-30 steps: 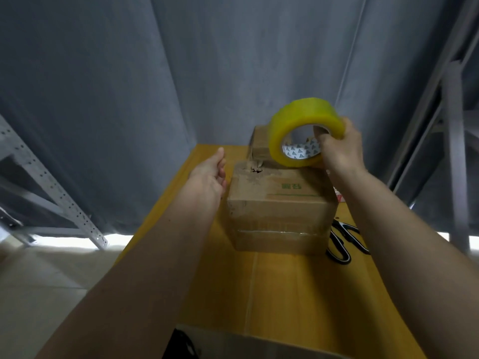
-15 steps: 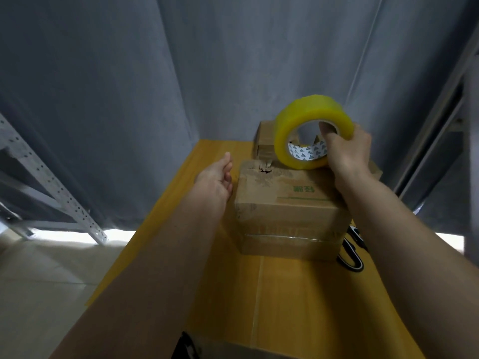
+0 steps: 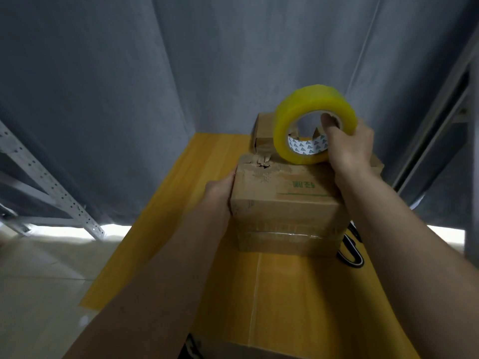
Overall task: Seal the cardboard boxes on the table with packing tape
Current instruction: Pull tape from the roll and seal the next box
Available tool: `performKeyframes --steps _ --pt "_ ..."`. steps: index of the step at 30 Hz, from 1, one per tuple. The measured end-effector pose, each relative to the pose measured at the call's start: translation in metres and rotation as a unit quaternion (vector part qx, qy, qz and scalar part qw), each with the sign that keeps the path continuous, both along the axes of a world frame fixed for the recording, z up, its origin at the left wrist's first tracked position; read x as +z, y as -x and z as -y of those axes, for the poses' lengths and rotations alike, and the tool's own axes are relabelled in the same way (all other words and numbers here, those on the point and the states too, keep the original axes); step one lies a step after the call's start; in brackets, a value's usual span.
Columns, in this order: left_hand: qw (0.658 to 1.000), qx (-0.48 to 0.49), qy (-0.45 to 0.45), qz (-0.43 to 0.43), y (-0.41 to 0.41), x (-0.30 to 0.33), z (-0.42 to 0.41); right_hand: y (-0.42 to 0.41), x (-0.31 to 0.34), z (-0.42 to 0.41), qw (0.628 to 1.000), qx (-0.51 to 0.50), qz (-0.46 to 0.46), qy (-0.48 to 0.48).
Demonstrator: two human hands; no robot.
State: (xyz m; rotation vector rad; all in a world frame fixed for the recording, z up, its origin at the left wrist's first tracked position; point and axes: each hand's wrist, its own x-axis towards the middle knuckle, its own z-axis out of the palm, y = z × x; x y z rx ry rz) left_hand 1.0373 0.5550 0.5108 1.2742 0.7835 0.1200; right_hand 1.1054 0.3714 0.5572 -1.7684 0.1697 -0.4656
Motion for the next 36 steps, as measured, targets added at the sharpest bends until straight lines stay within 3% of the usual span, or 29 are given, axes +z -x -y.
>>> performKeyframes --steps 10,12,16,20,24,29,36 --pt "0.994 -0.103 -0.032 -0.013 0.002 0.017 -0.008 -0.001 0.001 -0.001 1.000 0.005 -0.022 0.008" --pt "0.987 -0.123 -0.100 0.011 0.003 0.030 -0.008 -0.001 0.001 -0.001 1.000 0.003 -0.026 0.009" --pt "0.919 -0.244 -0.306 0.039 0.006 0.053 0.004 0.000 0.002 -0.002 0.999 0.005 -0.027 0.021" --pt "0.873 -0.251 -0.419 -0.002 -0.010 0.060 0.019 0.003 0.002 -0.001 0.999 0.008 -0.028 0.017" --pt "0.851 -0.228 -0.472 -0.038 -0.026 0.057 0.027 0.004 0.003 -0.001 0.999 0.006 -0.029 0.015" --pt "0.789 -0.241 -0.559 -0.084 -0.037 0.046 0.031 0.005 0.003 0.000 0.999 0.005 -0.029 0.017" --pt "0.763 -0.287 -0.574 -0.075 -0.033 0.041 0.026 0.005 0.003 -0.001 0.999 0.012 -0.043 0.022"
